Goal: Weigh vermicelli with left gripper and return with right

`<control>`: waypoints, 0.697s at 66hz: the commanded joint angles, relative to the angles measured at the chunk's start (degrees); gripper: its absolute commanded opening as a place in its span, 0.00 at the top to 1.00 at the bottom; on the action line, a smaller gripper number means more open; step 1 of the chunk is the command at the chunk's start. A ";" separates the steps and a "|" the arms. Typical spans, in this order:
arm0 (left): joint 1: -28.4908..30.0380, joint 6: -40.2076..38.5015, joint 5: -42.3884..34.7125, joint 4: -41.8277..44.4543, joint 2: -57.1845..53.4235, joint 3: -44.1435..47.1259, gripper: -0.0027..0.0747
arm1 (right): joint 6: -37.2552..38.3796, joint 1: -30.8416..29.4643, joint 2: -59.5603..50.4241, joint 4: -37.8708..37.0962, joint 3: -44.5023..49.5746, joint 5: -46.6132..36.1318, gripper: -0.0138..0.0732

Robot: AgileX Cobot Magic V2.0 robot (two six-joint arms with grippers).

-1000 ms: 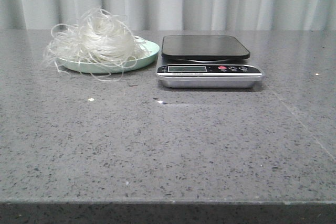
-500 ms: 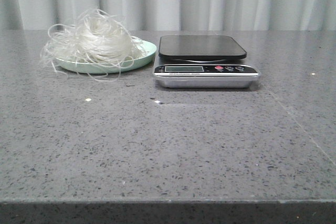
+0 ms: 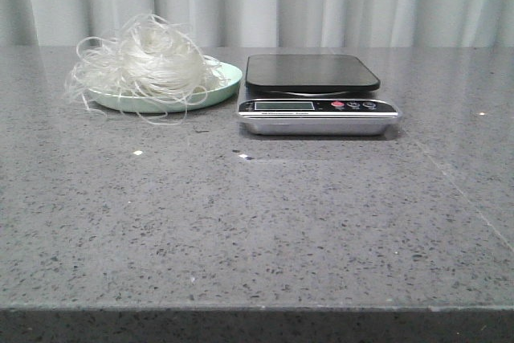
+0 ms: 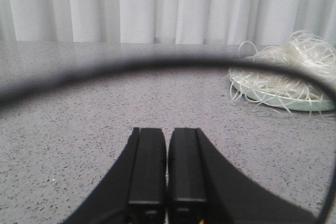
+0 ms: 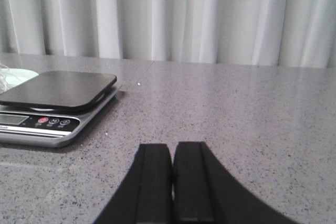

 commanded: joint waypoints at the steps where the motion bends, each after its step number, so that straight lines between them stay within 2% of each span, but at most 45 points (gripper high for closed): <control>1: 0.08 -0.22 -4.41 -0.19 -1.13 0.41 0.80 | -0.34 -0.52 -0.93 -0.14 -0.50 -4.04 0.65; 46: 0.08 -0.22 -4.41 -0.19 -1.13 0.41 0.80 | -0.34 -0.52 -0.93 -0.14 -0.50 -4.93 0.65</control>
